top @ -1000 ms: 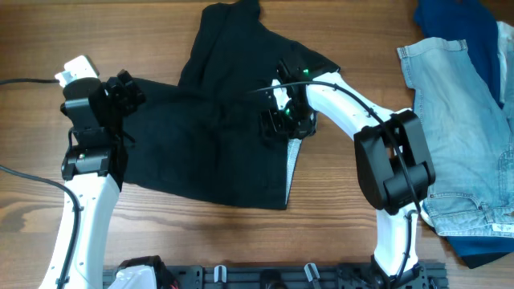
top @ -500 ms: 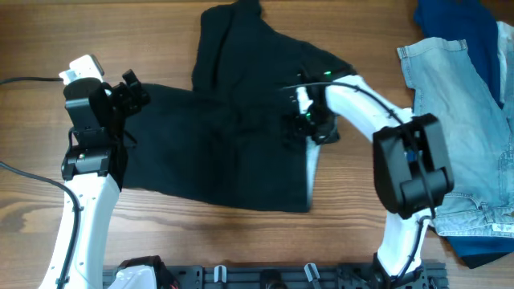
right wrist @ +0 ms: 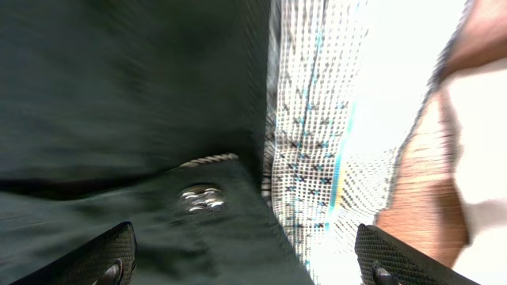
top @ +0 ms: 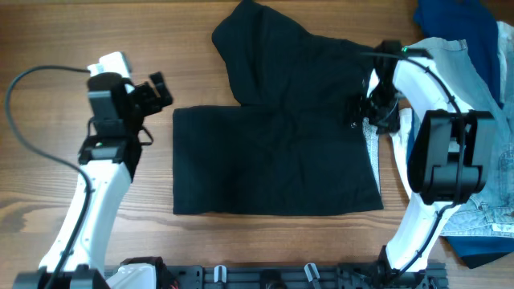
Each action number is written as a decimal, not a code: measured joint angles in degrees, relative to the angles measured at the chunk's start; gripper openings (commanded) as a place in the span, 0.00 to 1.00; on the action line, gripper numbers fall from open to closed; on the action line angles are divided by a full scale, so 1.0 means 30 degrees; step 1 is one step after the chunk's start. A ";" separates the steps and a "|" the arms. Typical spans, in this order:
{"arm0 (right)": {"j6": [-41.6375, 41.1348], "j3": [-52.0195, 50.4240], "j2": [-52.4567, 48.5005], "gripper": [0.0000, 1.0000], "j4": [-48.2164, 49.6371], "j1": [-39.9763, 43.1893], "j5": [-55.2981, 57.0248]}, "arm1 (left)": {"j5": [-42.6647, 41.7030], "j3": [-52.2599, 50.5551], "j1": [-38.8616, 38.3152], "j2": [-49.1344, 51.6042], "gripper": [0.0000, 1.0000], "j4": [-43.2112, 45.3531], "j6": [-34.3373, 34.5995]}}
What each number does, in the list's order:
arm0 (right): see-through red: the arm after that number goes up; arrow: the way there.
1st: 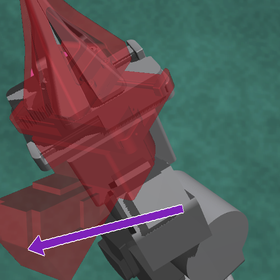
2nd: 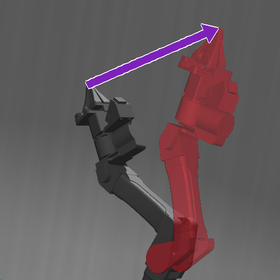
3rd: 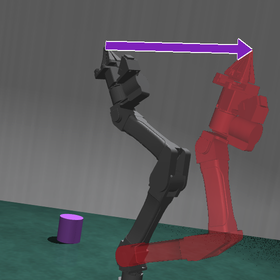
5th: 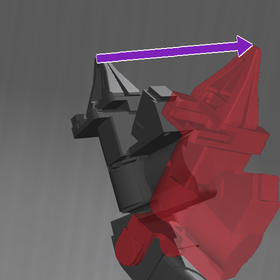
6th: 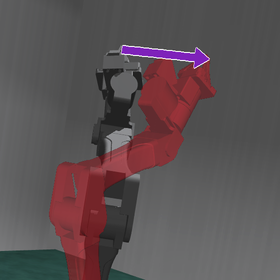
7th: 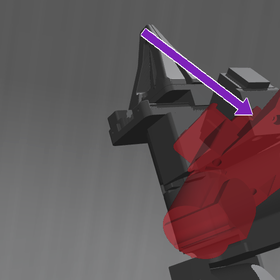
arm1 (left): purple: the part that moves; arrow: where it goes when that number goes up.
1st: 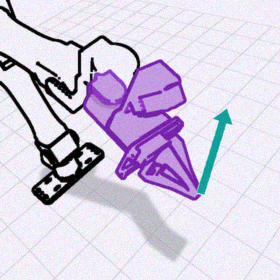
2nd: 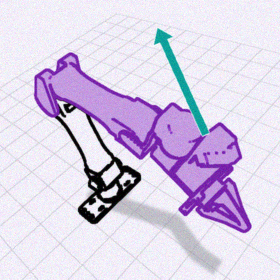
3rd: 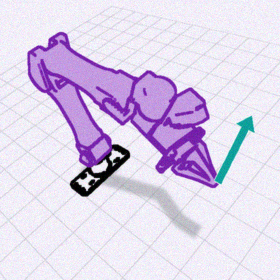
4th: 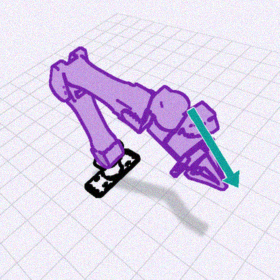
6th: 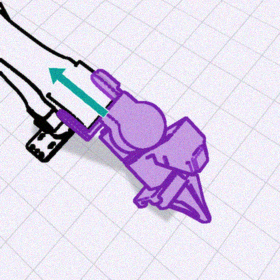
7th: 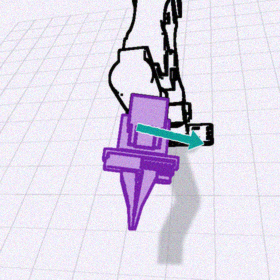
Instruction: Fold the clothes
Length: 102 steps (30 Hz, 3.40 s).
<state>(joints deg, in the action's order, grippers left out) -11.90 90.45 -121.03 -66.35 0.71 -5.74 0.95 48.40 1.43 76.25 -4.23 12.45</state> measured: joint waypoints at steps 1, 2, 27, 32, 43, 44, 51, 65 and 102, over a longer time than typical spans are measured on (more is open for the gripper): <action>0.0095 0.0568 0.0029 0.93 -0.0146 -0.0095 -0.0080 | -0.0321 0.0022 -0.0372 0.0321 1.00 0.0131 -0.0080; 0.0226 0.1107 0.0109 0.95 -0.0262 -0.0219 -0.0160 | -0.0546 0.0073 -0.0641 0.0605 1.00 0.0117 -0.0138; 0.0809 0.3810 0.4109 1.00 -0.1537 -0.1530 -0.0794 | -0.3067 1.5948 -0.4954 1.7048 1.00 -0.1574 -0.1421; 0.1071 0.3810 0.4109 1.00 -0.1756 -0.1530 -0.0794 | -0.3053 1.5963 -0.5144 1.7806 1.00 -0.0984 -0.1421; 0.1071 0.3810 0.4109 1.00 -0.1756 -0.1530 -0.0787 | -0.2412 1.5963 -0.5136 1.9409 0.91 -0.0984 -0.1421; 0.1071 0.3810 0.4109 1.00 -0.1756 -0.1530 -0.0787 | -0.2353 1.5963 -0.5136 1.9409 0.82 -0.0976 -0.1413; 0.1093 0.3810 0.4109 1.00 -0.1865 -0.1530 -0.0787 | -0.2127 1.5963 -0.5136 1.9409 0.13 -0.0925 -0.1559; 0.1566 0.3810 0.4109 1.00 -0.2222 -0.1530 -0.1005 | -0.0284 1.6371 -0.4714 1.8535 0.04 -0.6951 0.0350; 0.1494 0.3752 0.1996 0.99 0.3300 -0.2703 -0.1807 | -0.0270 1.6181 -0.0714 1.6014 0.75 -1.4418 0.1960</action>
<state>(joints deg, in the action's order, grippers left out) -7.42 101.71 -115.04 -56.45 -7.40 -11.16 0.14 96.95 -0.71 124.29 -47.48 18.33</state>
